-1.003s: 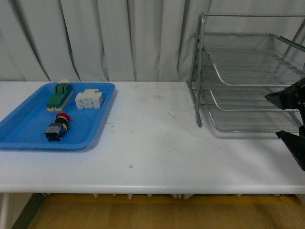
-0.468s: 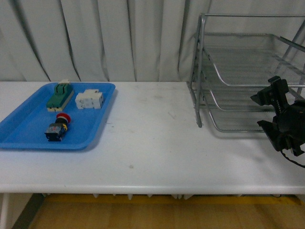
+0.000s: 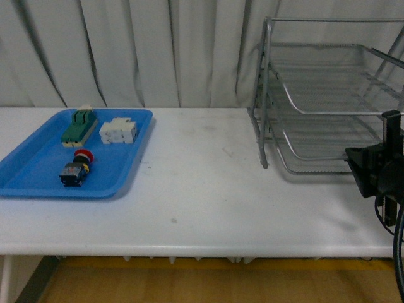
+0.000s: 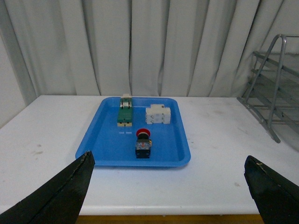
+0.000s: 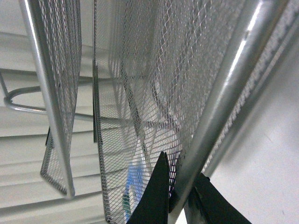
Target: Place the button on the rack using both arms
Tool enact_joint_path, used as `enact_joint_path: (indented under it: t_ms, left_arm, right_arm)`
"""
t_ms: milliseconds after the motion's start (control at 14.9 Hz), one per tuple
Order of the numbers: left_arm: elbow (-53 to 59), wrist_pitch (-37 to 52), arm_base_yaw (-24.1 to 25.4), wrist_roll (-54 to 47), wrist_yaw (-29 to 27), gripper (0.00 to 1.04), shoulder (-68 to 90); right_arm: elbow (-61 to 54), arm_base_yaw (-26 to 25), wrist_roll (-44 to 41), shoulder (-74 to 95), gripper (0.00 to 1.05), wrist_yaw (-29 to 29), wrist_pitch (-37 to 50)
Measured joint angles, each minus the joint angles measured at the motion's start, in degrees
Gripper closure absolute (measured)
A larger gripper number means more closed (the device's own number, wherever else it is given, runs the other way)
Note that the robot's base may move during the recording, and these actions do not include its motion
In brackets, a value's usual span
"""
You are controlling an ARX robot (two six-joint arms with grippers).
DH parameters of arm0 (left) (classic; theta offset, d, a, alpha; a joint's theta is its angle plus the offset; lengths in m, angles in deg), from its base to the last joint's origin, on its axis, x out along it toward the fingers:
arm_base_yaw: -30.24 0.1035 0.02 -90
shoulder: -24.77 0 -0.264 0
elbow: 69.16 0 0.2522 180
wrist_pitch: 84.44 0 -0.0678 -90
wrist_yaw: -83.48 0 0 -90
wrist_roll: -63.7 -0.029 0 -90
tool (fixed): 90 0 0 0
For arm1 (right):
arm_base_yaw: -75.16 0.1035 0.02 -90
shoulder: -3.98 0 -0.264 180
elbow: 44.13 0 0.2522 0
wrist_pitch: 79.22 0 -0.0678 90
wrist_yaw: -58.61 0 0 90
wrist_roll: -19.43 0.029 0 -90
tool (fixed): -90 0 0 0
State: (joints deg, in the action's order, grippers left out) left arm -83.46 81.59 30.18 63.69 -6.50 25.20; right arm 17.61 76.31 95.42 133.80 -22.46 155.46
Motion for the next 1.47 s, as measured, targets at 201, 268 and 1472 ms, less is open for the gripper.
enact_joint_path:
  t_ms: [201, 268, 1472]
  left_arm:
    - [0.0, 0.0, 0.0, 0.0, 0.0, 0.07, 0.0]
    - [0.0, 0.0, 0.0, 0.0, 0.0, 0.07, 0.0]
    - [0.0, 0.0, 0.0, 0.0, 0.0, 0.07, 0.0]
  right_arm:
    - [-11.4, 0.4, 3.7, -2.9, 1.0, 0.6, 6.7]
    - [-13.6, 0.5, 3.8, -3.7, 1.0, 0.6, 7.1]
    - [-47.4, 4.7, -74.6, -62.3, 1.02, -14.6, -3.3]
